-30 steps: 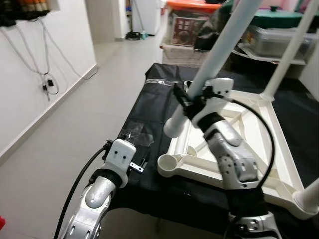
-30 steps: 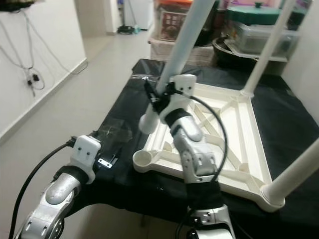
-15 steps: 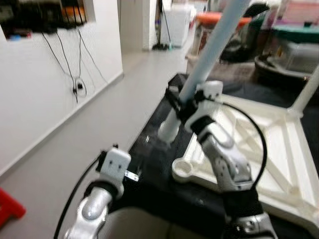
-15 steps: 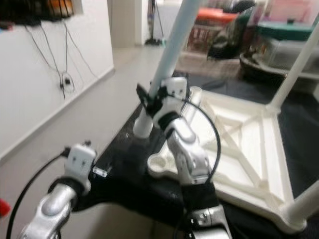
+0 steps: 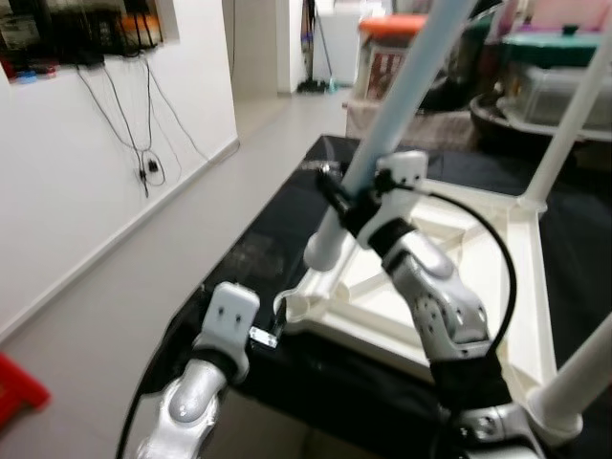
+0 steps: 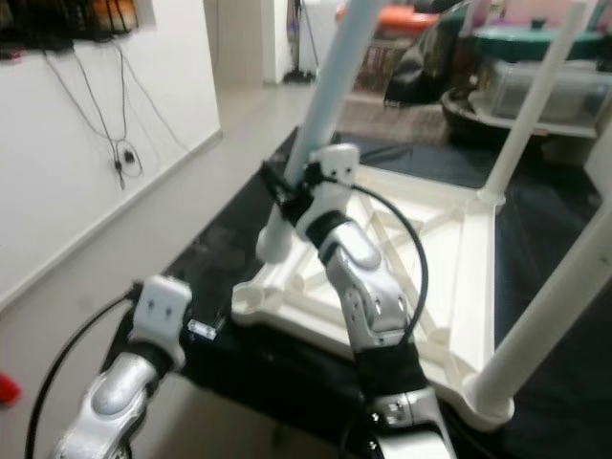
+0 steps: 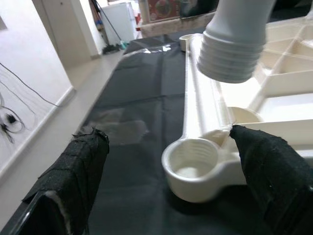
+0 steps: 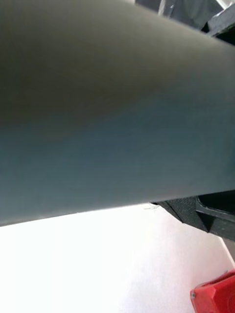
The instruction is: Building children table
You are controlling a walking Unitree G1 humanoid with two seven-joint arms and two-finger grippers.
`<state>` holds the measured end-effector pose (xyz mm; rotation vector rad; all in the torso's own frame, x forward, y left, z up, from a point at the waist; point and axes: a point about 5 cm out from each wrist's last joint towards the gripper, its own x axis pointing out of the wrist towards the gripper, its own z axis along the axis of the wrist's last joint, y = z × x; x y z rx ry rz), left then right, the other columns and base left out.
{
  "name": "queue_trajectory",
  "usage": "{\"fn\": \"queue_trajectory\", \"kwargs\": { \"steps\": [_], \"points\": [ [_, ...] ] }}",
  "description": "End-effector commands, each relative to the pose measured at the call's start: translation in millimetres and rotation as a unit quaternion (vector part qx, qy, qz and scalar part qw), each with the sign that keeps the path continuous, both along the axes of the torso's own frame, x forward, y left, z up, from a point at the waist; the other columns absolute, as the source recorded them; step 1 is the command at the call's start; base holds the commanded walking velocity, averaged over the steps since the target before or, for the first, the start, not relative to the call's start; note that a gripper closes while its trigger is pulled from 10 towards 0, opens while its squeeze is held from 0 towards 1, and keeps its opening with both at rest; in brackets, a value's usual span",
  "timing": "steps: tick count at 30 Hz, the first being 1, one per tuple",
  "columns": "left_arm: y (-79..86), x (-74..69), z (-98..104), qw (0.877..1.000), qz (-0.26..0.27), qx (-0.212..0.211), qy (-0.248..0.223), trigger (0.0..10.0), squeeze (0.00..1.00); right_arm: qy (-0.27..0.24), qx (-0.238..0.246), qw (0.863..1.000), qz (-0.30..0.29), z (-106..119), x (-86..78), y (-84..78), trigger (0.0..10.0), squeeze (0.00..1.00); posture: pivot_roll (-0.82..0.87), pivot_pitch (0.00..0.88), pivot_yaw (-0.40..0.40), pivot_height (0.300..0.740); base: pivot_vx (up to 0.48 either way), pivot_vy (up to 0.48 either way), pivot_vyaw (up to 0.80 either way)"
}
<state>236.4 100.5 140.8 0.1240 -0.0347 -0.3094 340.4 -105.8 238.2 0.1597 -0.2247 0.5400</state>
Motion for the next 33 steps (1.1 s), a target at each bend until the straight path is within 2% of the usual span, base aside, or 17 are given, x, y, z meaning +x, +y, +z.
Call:
{"fn": "queue_trajectory", "kwargs": {
  "steps": [1, 9, 25, 27, 29, 33],
  "points": [
    [4.4, -0.8, -0.6, 1.0, 0.009, -0.002, 0.008, 10.0, 0.0, 0.001, 0.006, 1.0, 0.015, 2.2, 0.3, 4.8, 10.0, 0.0, 0.17, 0.007, -0.046, 0.74, 0.0, 0.472, 0.0],
    [3.9, -3.2, -4.3, 1.0, 0.012, -0.009, 0.021, 10.0, 0.0, 0.0, 0.006, 1.0, 0.012, 3.2, 1.0, 3.3, 10.0, 0.0, 0.16, 0.014, -0.045, 0.74, 0.0, 0.473, 0.0],
    [0.9, -7.0, -5.5, 0.999, 0.012, -0.014, 0.033, 10.0, 0.0, -0.001, -0.007, 1.0, 0.001, 4.1, 7.7, -5.6, 10.0, 0.0, 0.16, 0.039, -0.047, 0.74, 0.0, 0.0, 0.0],
    [-0.5, -8.6, -4.8, 0.999, 0.006, -0.02, 0.036, 10.0, 0.0, 0.001, -0.013, 1.0, 0.009, 3.9, 10.7, -8.0, 10.0, 0.0, 0.16, 0.048, -0.046, 0.74, 0.0, 0.0, 0.0],
    [-6.7, -16.0, -2.3, 0.998, -0.025, -0.042, 0.041, 10.0, 0.0, 0.009, -0.026, 0.999, 0.038, 4.3, 19.5, -15.6, 10.0, 0.0, 0.18, 0.067, -0.042, 0.74, 0.0, 0.0, 0.0],
    [-9.5, -20.6, -0.8, 0.997, -0.042, -0.05, 0.042, 10.0, 0.0, 0.01, -0.033, 0.998, 0.057, 5.6, 22.7, -19.2, 10.0, 0.0, 0.19, 0.081, -0.039, 0.74, 0.0, 0.0, 0.0]
  ]
}}
